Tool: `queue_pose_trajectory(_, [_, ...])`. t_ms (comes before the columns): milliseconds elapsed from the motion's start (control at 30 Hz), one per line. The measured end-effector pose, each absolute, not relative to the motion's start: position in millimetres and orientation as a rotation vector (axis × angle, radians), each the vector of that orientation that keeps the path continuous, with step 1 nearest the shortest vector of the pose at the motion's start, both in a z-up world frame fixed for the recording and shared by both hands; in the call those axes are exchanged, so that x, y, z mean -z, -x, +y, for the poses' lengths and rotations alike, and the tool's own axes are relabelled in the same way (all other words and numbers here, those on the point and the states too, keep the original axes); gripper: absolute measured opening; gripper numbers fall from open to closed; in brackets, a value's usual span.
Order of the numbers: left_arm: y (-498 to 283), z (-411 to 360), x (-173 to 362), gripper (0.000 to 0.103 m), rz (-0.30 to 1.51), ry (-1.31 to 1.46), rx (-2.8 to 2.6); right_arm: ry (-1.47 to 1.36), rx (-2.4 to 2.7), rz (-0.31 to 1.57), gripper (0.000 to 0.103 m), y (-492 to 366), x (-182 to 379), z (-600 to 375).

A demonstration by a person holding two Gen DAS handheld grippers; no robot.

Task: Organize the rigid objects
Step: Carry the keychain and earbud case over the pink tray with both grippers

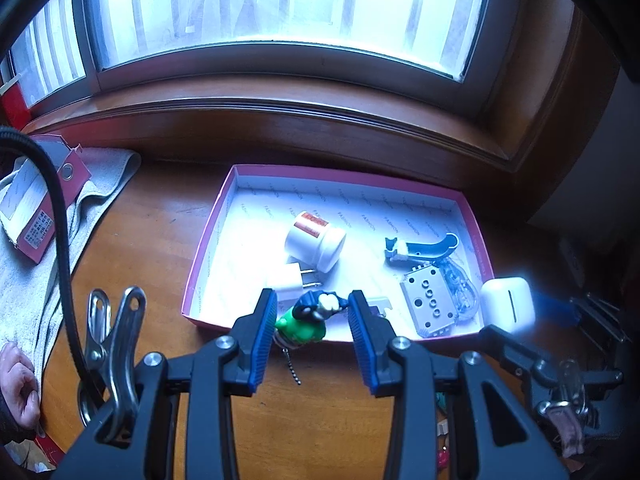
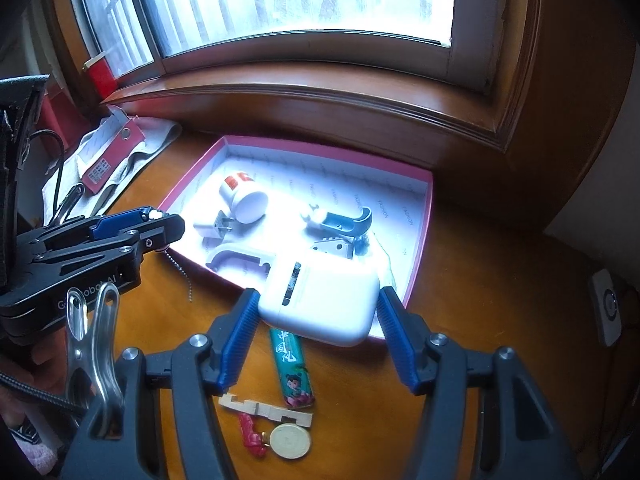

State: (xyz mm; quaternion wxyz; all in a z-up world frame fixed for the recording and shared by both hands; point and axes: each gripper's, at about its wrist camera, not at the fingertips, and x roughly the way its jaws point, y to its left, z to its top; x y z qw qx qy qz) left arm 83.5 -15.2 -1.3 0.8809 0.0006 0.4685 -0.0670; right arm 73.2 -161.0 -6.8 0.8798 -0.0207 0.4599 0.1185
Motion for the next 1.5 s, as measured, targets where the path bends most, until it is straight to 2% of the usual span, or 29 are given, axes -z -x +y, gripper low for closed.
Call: queue_pose_trajectory(1500, [-137.6, -23.3, 48.9, 0.038, 1.056, -0.01, 0.142, 0.009, -0.198, 1.057, 0.061, -127.4, 43.6, -170.5])
